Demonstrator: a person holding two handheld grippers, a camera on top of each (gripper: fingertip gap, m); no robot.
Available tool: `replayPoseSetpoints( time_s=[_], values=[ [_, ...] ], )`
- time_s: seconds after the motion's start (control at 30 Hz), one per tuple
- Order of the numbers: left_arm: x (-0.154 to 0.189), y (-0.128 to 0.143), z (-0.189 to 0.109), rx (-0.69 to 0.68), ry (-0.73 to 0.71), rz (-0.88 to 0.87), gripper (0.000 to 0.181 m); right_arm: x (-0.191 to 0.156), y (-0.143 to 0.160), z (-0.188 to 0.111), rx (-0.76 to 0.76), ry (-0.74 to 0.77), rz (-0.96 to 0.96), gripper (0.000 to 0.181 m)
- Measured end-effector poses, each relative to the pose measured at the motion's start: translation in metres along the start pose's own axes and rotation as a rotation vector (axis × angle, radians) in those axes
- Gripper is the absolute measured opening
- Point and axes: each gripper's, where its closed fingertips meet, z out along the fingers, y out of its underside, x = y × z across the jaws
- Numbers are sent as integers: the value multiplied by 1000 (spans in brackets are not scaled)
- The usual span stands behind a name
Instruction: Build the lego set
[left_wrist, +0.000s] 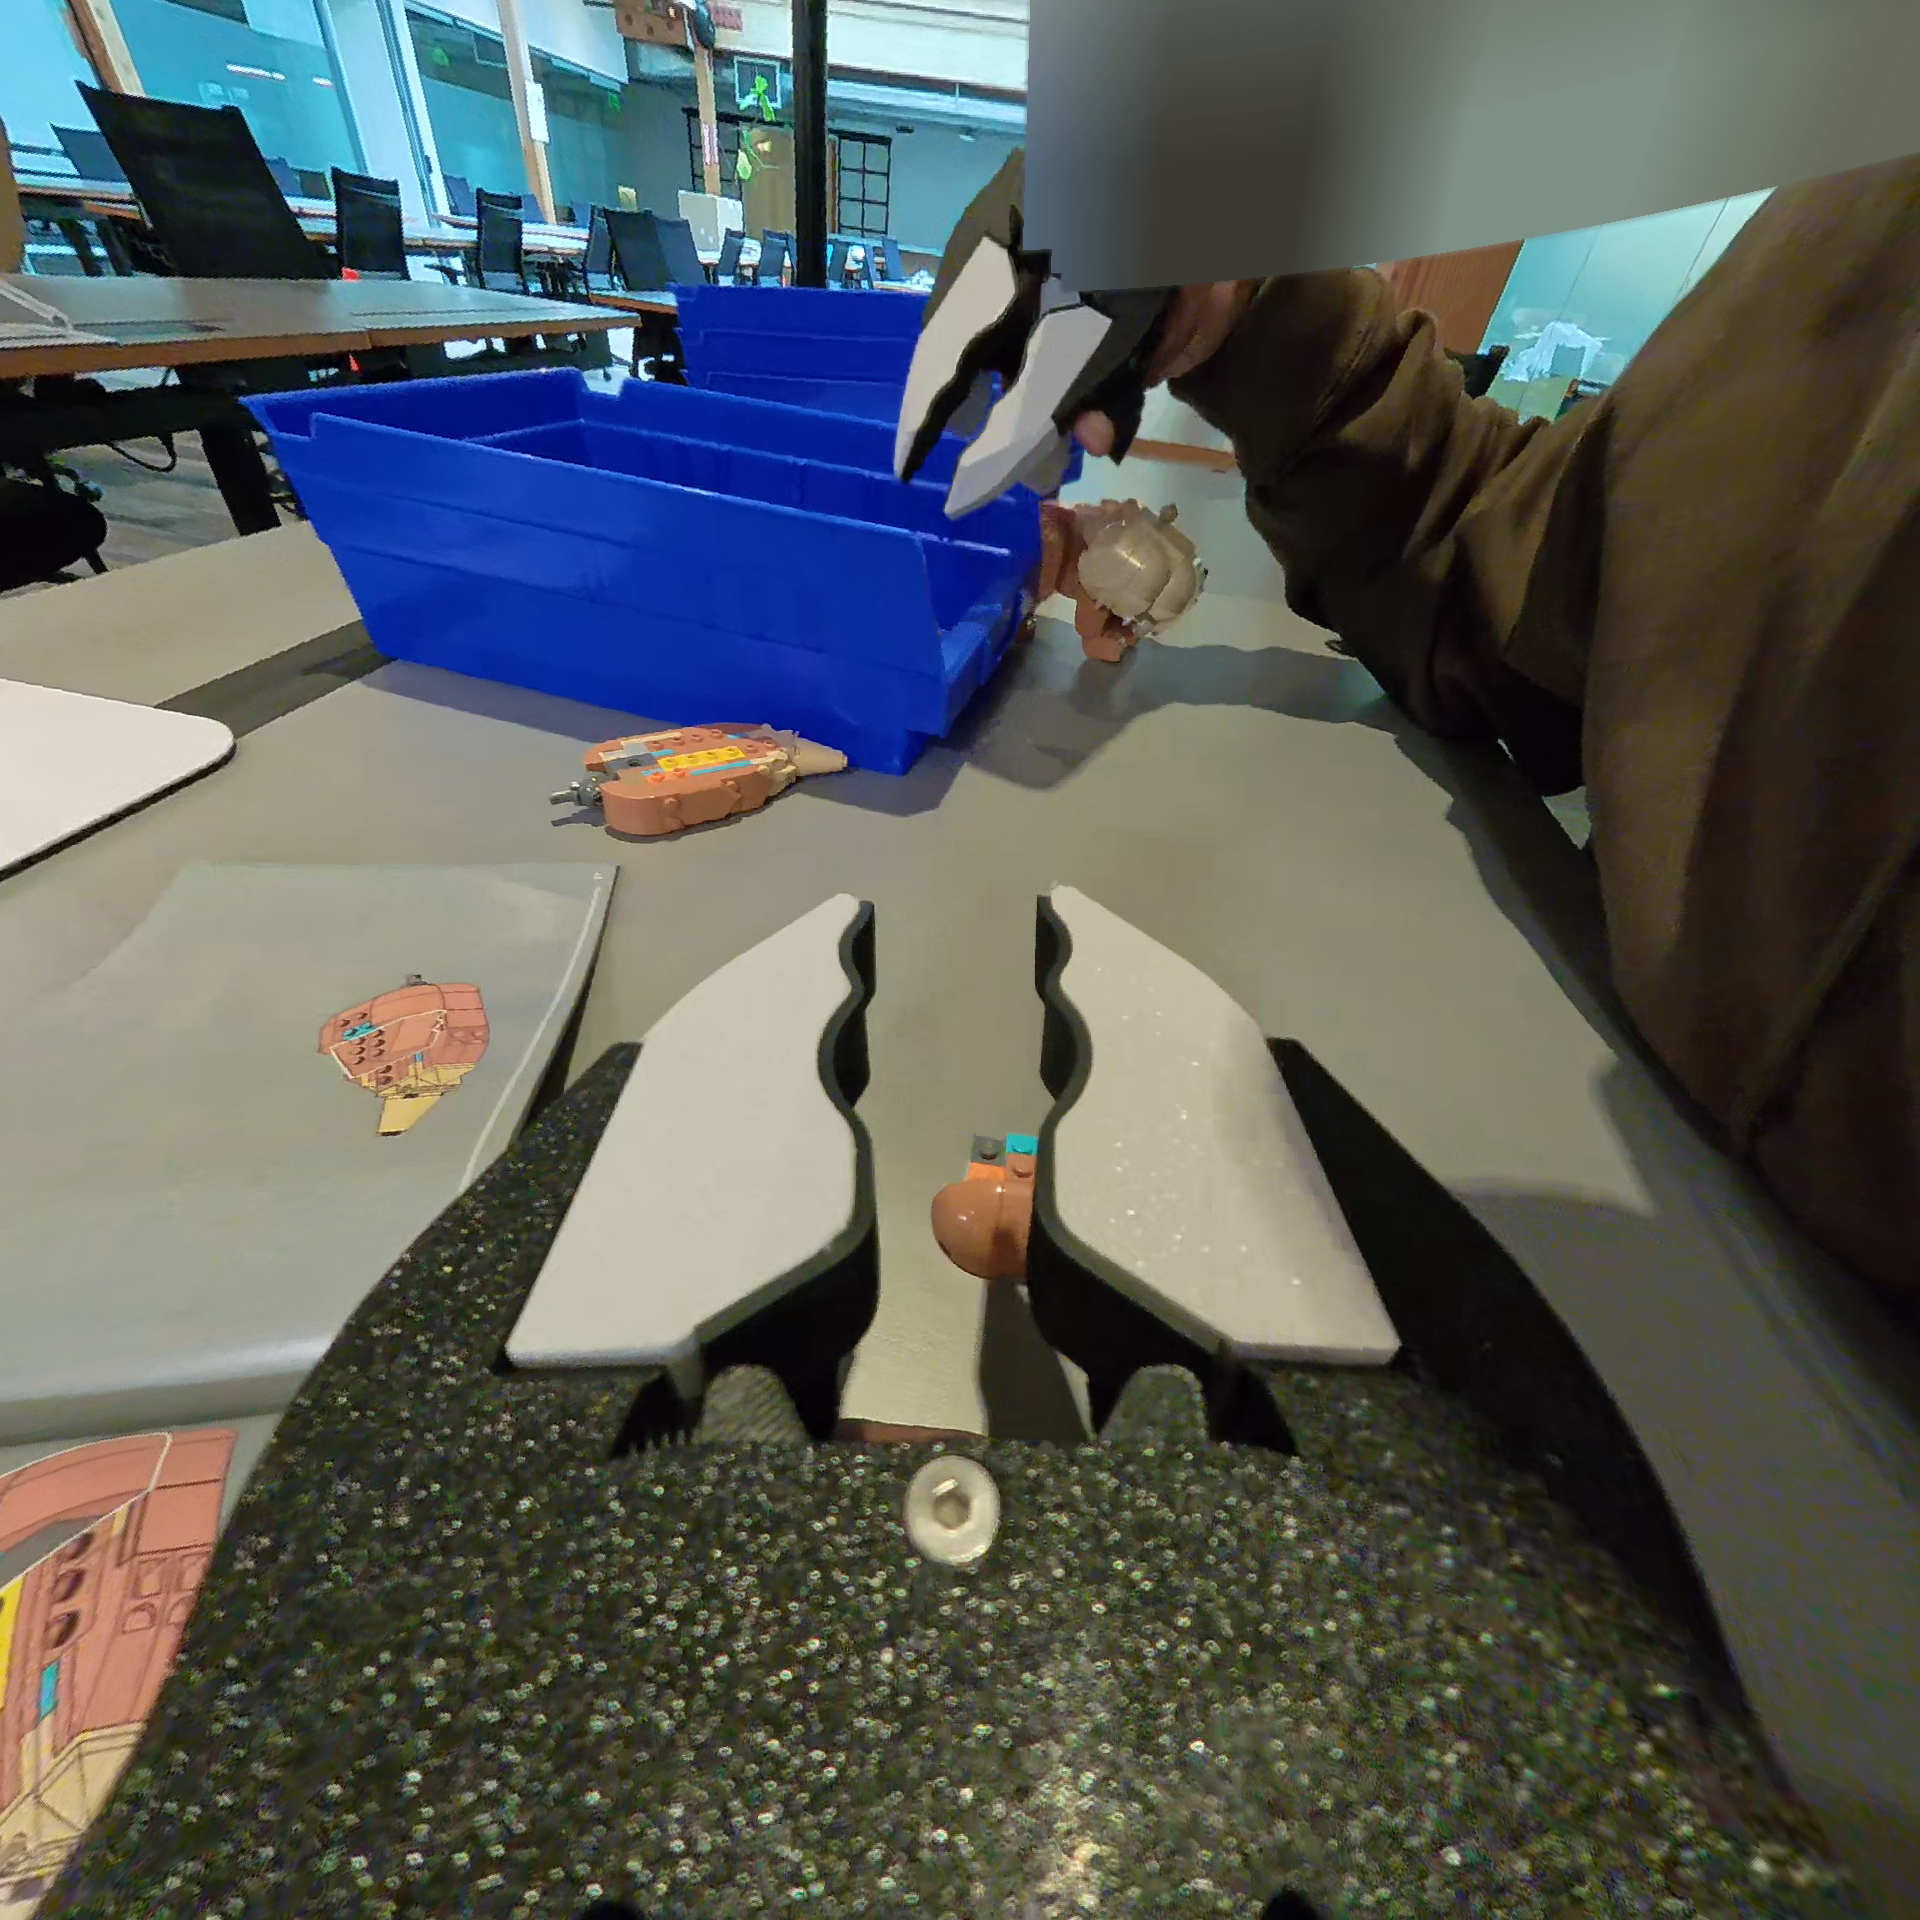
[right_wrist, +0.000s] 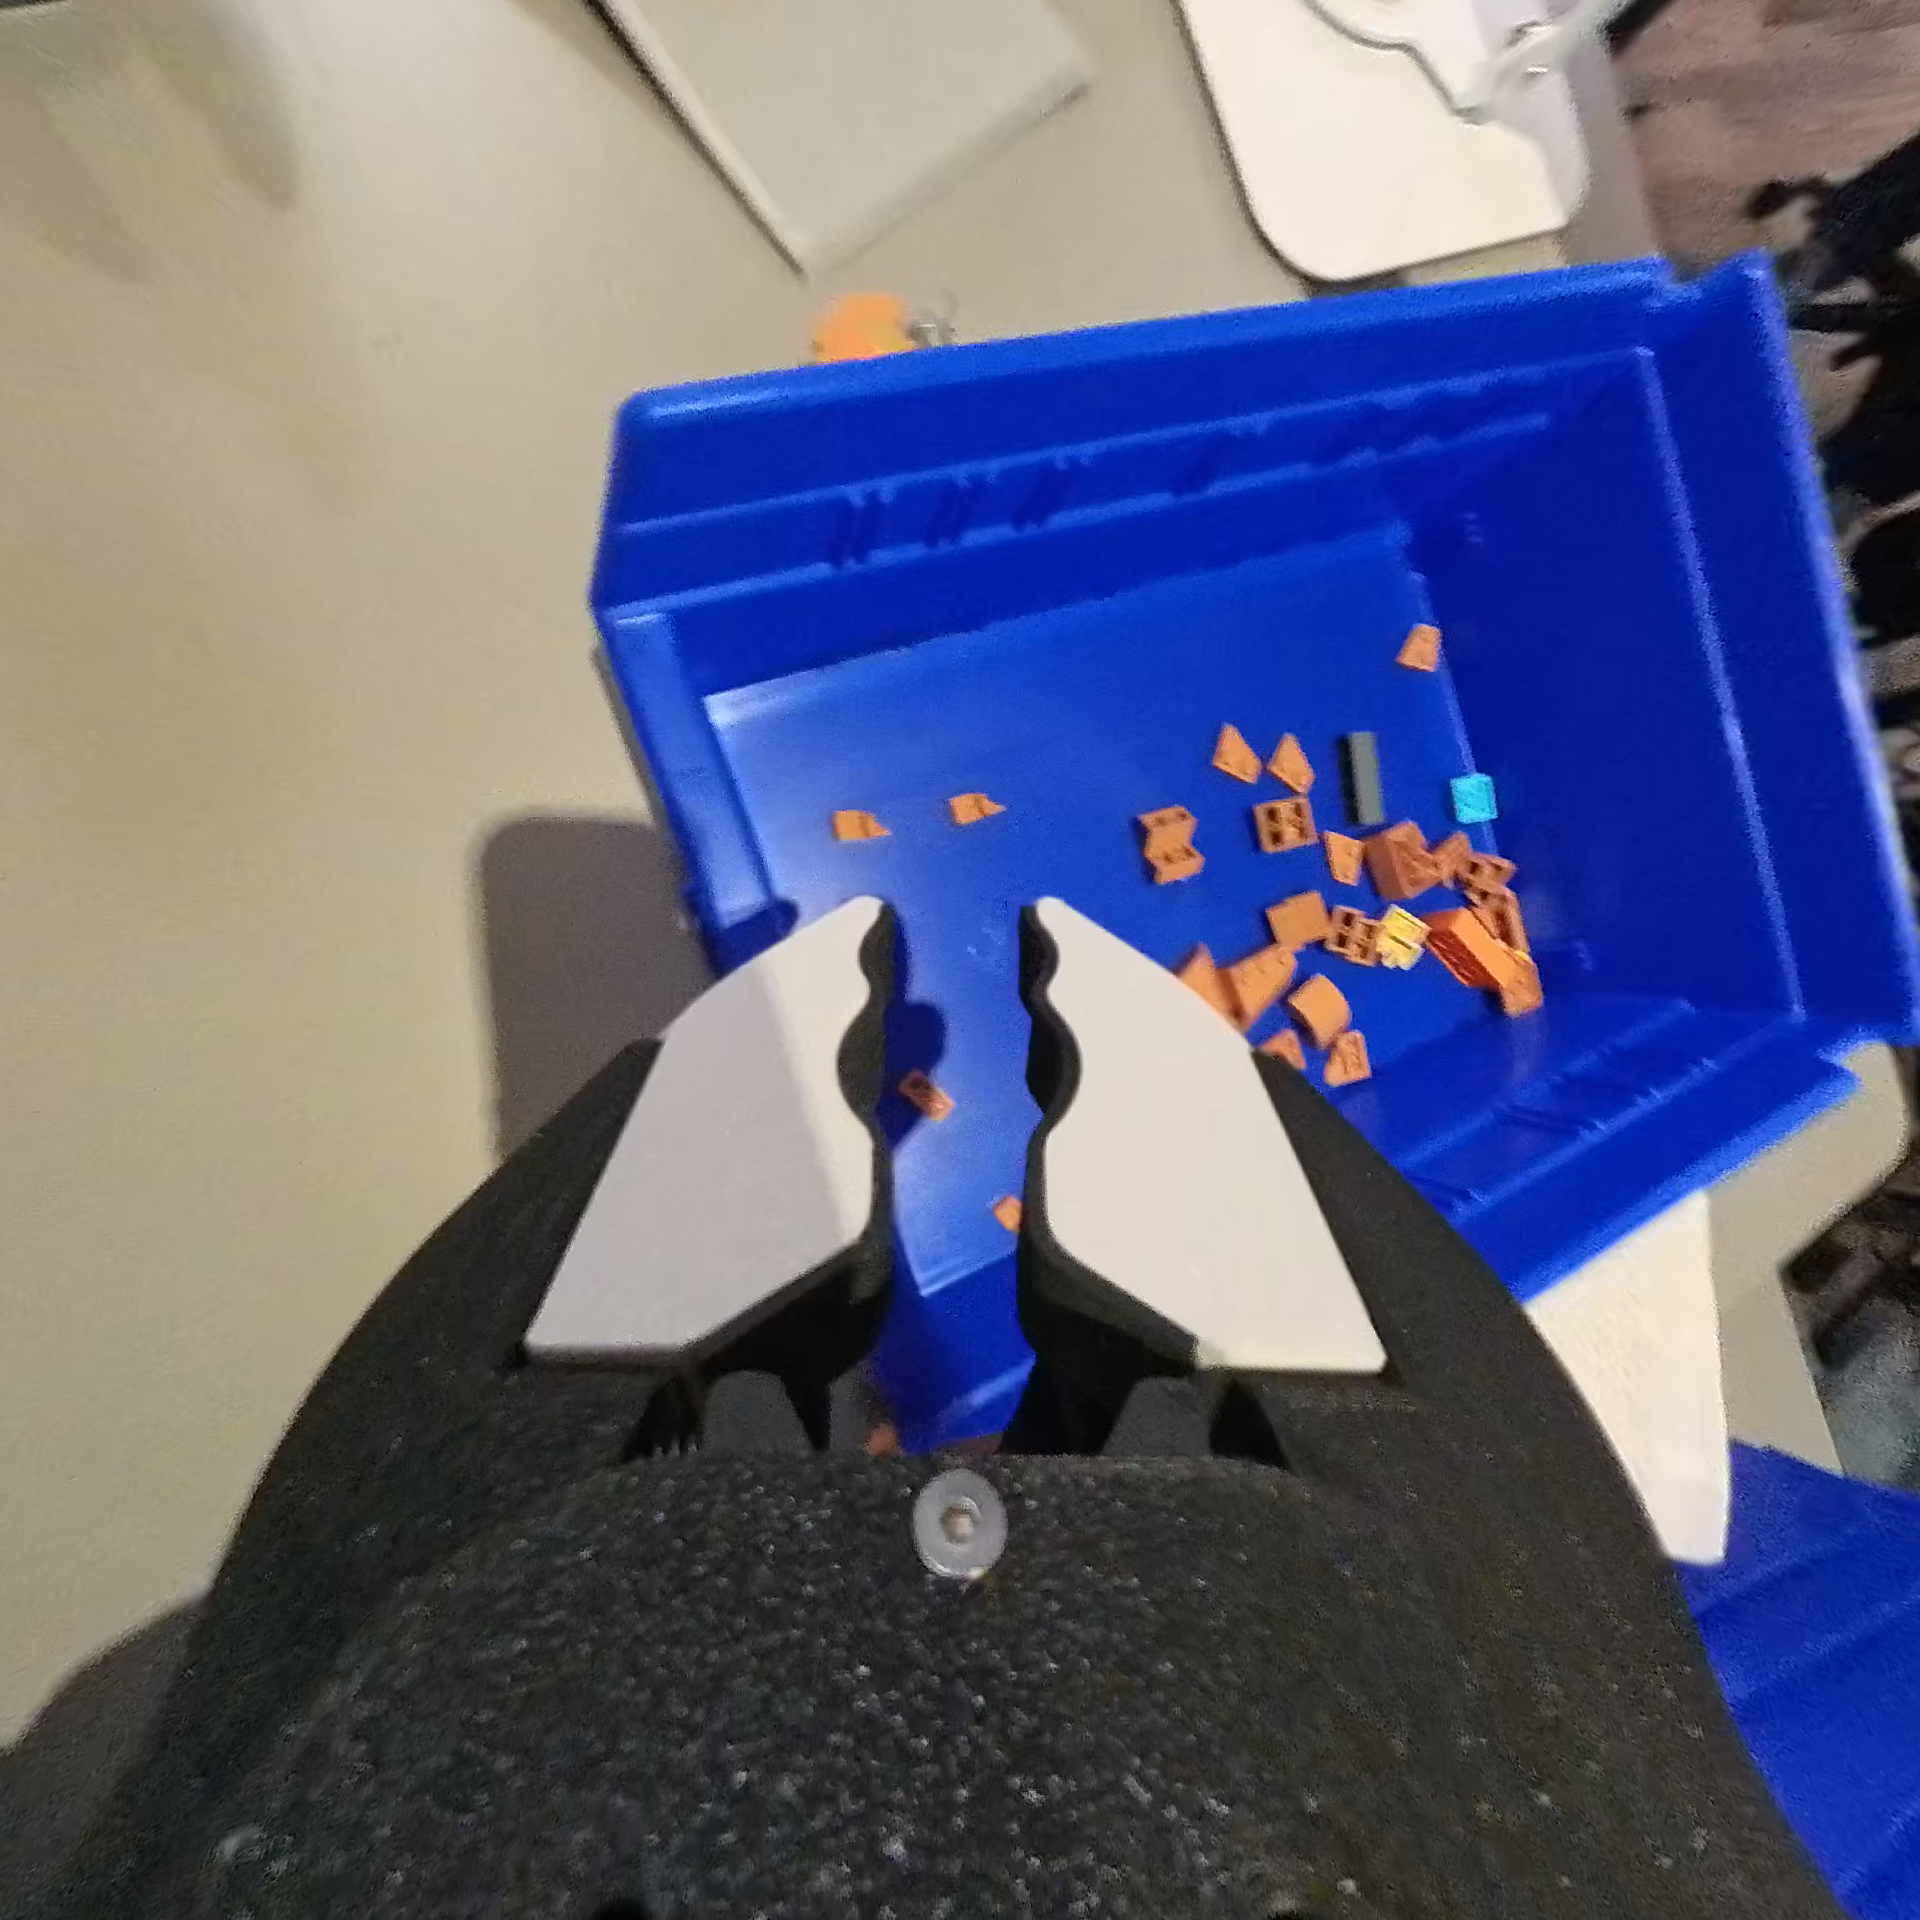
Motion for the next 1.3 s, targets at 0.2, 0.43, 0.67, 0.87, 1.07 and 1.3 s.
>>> replayPoseSetpoints(
  time_s=[0.2, 0.43, 0.67, 0.87, 1.07, 1.3],
  values=[
    [-6, -6, -5, 46, -10, -40, 29, 41, 10, -24, 64, 159, 131, 23],
    [-10, -9, -8, 73, -10, -78, 29, 62, 24, -40, 88, 245, 218, 23],
    [-11, -8, -8, 72, -10, -84, 29, 61, 33, -36, 71, 228, 229, 22],
    [-10, -8, -7, 69, -9, -81, 30, 60, 34, -33, 63, 221, 229, 22],
    [-10, -8, -7, 67, -9, -78, 29, 59, 34, -31, 63, 217, 228, 22],
    [-10, -8, -7, 66, -8, -78, 30, 57, 33, -29, 64, 207, 227, 22]
  ],
)
